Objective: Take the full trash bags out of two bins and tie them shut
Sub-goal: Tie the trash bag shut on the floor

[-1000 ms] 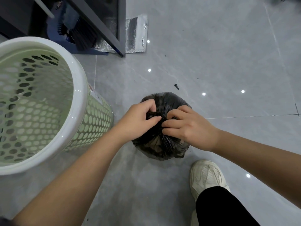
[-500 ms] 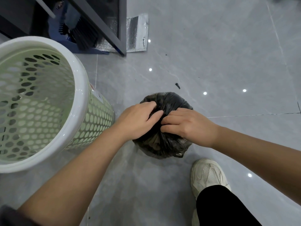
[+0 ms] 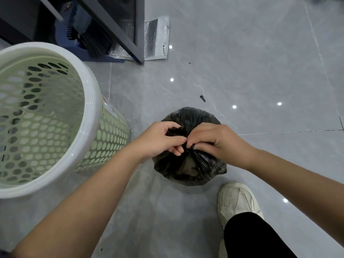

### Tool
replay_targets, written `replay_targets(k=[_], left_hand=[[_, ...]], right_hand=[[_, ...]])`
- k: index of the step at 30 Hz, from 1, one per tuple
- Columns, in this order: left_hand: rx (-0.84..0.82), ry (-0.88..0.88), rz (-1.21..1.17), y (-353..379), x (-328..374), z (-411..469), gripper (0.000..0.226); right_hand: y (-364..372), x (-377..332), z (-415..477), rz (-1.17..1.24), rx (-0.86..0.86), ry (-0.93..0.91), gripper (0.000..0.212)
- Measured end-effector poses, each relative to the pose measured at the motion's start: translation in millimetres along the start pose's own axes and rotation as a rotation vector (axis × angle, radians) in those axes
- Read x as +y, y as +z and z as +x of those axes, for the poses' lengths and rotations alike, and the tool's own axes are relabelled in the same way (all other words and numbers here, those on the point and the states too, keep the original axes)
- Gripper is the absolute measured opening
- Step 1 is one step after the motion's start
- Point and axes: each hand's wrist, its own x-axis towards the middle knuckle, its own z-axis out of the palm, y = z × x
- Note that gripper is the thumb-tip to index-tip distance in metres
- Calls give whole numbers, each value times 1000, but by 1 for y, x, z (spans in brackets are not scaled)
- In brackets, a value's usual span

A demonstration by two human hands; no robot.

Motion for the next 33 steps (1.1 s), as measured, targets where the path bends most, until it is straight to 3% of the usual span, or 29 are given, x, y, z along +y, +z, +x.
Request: replay_targets(k=[3, 6, 11, 15, 18, 26, 33], left_hand=[[55, 29, -29, 8, -3, 0, 4], [67, -17, -60, 19, -9, 1, 14], [-75, -191, -58, 16, 1, 10, 11], [-194, -188, 178, 11, 20, 23, 11], [-273, -196, 282, 12, 31, 33, 14], [-535, -260, 449, 16, 28, 45, 11], [-686, -243, 480, 29, 38, 51, 14]], right_hand=[[1, -1, -2, 225, 25, 154, 12], [1, -3, -4, 251, -23, 183, 11], [0, -12, -8, -195, -133, -44, 11], [-3, -21, -9, -393, -178, -276, 14], [0, -23, -10, -411, -208, -387, 18], [5, -37, -9, -240, -338, -338, 12], [8, -52, -14, -430, -423, -535, 13]])
